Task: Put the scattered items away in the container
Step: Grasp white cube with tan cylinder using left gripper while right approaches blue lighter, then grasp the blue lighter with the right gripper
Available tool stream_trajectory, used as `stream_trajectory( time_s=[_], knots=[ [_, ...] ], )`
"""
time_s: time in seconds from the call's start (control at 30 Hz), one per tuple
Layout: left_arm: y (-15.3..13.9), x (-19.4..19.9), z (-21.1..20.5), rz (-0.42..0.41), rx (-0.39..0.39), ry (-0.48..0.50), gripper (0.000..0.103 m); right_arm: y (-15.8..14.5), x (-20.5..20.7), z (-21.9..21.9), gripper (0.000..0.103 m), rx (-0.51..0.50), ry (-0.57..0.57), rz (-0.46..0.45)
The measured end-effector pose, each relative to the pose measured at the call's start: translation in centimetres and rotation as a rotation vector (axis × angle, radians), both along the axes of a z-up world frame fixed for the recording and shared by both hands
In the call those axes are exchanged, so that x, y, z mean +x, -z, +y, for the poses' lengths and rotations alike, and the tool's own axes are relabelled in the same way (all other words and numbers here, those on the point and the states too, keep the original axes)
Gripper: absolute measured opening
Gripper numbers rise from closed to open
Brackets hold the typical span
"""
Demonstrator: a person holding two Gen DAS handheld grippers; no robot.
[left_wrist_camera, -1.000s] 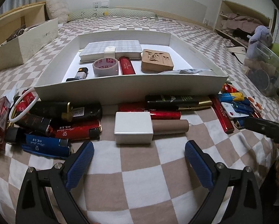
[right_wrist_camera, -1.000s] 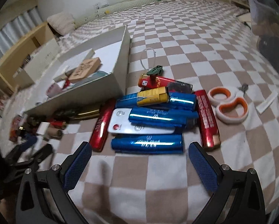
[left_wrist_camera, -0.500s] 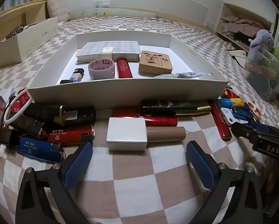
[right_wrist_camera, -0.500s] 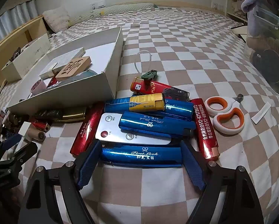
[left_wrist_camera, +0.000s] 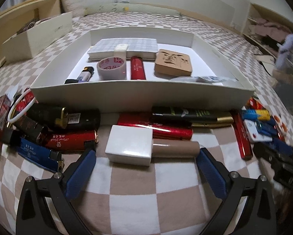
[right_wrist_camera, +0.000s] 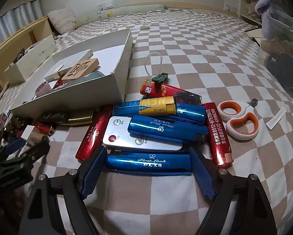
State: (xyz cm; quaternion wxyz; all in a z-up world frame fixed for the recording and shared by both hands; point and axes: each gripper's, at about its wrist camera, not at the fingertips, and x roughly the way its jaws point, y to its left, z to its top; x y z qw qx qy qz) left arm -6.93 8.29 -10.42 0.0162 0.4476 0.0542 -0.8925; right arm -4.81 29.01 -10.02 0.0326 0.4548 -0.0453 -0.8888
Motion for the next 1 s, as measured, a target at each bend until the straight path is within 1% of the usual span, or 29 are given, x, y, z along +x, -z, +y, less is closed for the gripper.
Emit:
stream_trajectory(
  time_s=[0.07, 0.17, 0.2, 0.23, 0.27, 0.3, 0.43, 0.57, 0.73, 1.0],
  knots=[
    [0.0, -0.2, 0.3, -0.007, -0.012, -0.027, 0.103, 0.0, 0.0, -0.1, 0.085, -0.002, -0.001, 0.001],
    [0.1, -0.1, 0.6, 0.006, -0.031, -0.026, 0.102, 0.0, 0.1, -0.1, 0.085, -0.004, -0.006, 0.003],
    [0.0, 0.2, 0.8, 0.024, -0.039, -0.007, 0.098, 0.0, 0.1, -0.1, 0.085, -0.006, -0.01, 0.004],
    [-0.1, 0.3, 1.0, 0.039, -0.043, 0.021, 0.088, 0.0, 0.2, -0.1, 0.085, -0.006, -0.01, 0.004],
    [-0.2, 0.5, 1.4, 0.045, -0.06, 0.047, 0.087, 0.0, 0.2, -0.1, 0.085, -0.007, -0.011, 0.005],
    [-0.2, 0.5, 1.7, 0.045, -0.07, 0.063, 0.087, 0.0, 0.2, -0.1, 0.085, -0.007, -0.01, 0.005],
    [-0.1, 0.9, 2.0, 0.052, -0.058, 0.095, 0.086, 0.0, 0.2, 0.0, 0.085, -0.007, -0.012, 0.005],
    [-0.3, 1.2, 2.1, 0.05, -0.048, 0.114, 0.086, 0.0, 0.2, 0.0, 0.085, -0.008, -0.012, 0.005],
    [-0.2, 1.8, 2.4, 0.048, -0.066, 0.133, 0.086, 0.0, 0.2, 0.1, 0.085, -0.015, -0.012, 0.011],
    [-0.4, 2.9, 1.9, 0.034, -0.048, 0.161, 0.086, -0.3, 1.2, -0.7, 0.085, -0.021, -0.024, 0.012]
  ],
)
